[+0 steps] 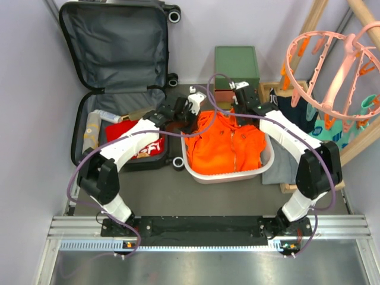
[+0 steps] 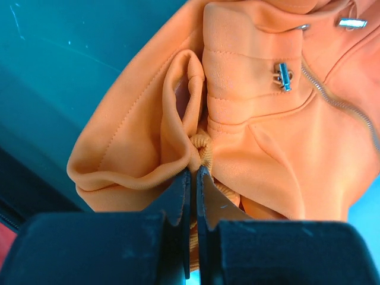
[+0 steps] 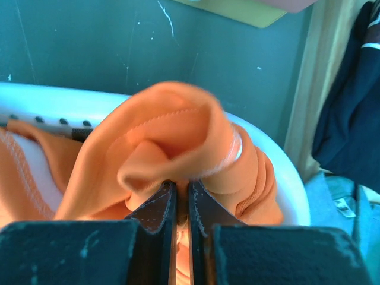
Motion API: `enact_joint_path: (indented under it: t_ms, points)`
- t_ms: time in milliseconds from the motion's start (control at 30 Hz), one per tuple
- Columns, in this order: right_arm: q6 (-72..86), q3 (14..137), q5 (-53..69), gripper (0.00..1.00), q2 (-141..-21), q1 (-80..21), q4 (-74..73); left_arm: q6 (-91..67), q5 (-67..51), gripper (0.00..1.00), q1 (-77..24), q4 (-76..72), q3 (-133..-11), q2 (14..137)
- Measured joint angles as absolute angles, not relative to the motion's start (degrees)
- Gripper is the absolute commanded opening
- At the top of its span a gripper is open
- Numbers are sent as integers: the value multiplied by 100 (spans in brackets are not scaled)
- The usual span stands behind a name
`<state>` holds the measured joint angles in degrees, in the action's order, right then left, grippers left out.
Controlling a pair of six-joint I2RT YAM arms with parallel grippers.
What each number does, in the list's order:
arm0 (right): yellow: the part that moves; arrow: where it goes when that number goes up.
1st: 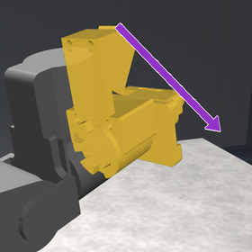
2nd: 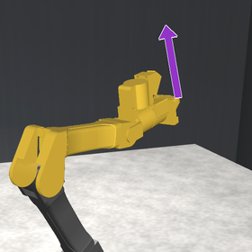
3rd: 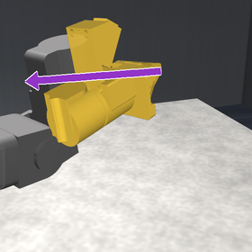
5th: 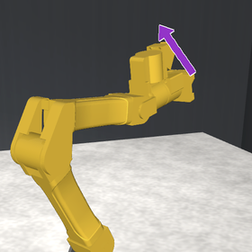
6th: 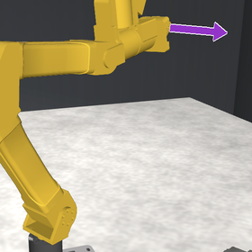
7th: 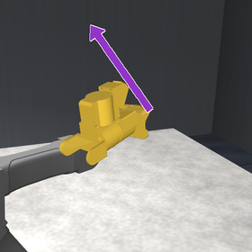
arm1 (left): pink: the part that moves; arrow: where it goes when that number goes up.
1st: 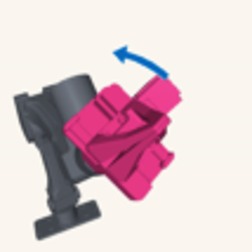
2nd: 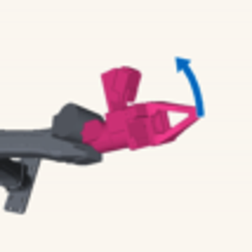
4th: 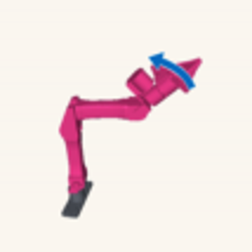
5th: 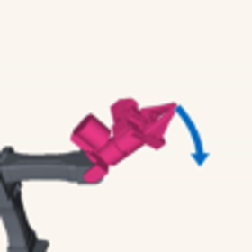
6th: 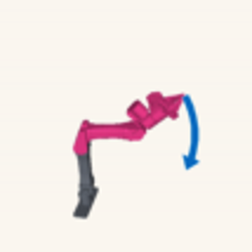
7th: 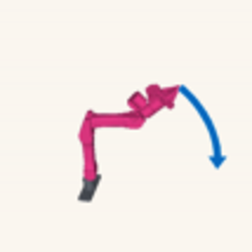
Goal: Open, take out, and arrange the luggage
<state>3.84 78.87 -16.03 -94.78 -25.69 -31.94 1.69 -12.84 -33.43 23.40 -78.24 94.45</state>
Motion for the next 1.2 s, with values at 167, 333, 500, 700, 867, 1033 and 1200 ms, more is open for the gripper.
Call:
enact_joint_path:
  t_ms: [167, 333, 500, 700, 867, 1033, 1200]
  points:
    - [513, 7889, -1577, 0, -9852, -2565, -3131, 349, -972, 0, -3395, 2241, -7776, 9675]
    - [585, 7887, -1573, 0, -10151, -2556, -3138, 495, -558, 0, -3503, 2141, -7778, 9974]
    - [613, 7885, -1498, 0, -10189, -2519, -3098, 611, -89, 0, -3577, 2047, -7872, 10204]
    - [543, 8009, -1448, 27, -10200, -2519, -3164, 722, 202, 4, -3573, 2193, -8086, 10339]
    - [395, 8128, -1468, 46, -10044, -2578, -3363, 749, 93, 34, -3548, 2676, -8475, 10374]
    - [309, 8302, -1634, 43, -9498, -2727, -3782, 720, -220, 36, -3511, 2919, -8678, 10175]
    - [510, 8289, -1702, 18, -8892, -2764, -4193, 716, -755, 31, -3509, 2923, -8702, 9686]
